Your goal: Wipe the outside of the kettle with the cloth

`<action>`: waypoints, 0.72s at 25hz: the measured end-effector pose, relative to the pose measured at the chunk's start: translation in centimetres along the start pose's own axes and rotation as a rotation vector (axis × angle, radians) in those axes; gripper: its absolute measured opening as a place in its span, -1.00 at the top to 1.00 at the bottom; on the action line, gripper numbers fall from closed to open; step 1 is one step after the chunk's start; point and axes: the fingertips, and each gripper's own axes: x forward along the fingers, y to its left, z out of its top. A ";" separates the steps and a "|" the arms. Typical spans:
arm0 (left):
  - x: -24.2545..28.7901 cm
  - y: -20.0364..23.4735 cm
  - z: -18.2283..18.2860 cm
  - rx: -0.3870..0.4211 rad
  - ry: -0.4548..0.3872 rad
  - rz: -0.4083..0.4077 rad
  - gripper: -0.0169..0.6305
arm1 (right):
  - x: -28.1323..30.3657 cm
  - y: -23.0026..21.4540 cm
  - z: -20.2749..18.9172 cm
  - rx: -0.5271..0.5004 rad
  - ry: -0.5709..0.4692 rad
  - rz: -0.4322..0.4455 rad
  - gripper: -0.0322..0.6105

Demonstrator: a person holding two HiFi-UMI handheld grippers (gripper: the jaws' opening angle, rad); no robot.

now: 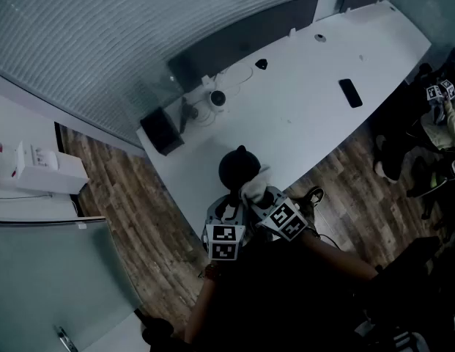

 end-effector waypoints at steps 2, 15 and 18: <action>0.0 -0.1 0.1 -0.002 0.000 -0.001 0.56 | 0.8 0.3 -1.6 0.033 0.052 0.029 0.70; 0.2 0.3 0.1 0.000 0.007 -0.013 0.56 | 7.9 -0.7 -9.9 0.051 0.313 0.072 0.70; 0.2 1.2 0.1 0.001 0.008 -0.003 0.56 | 9.3 -1.3 -10.3 0.059 0.328 0.072 0.70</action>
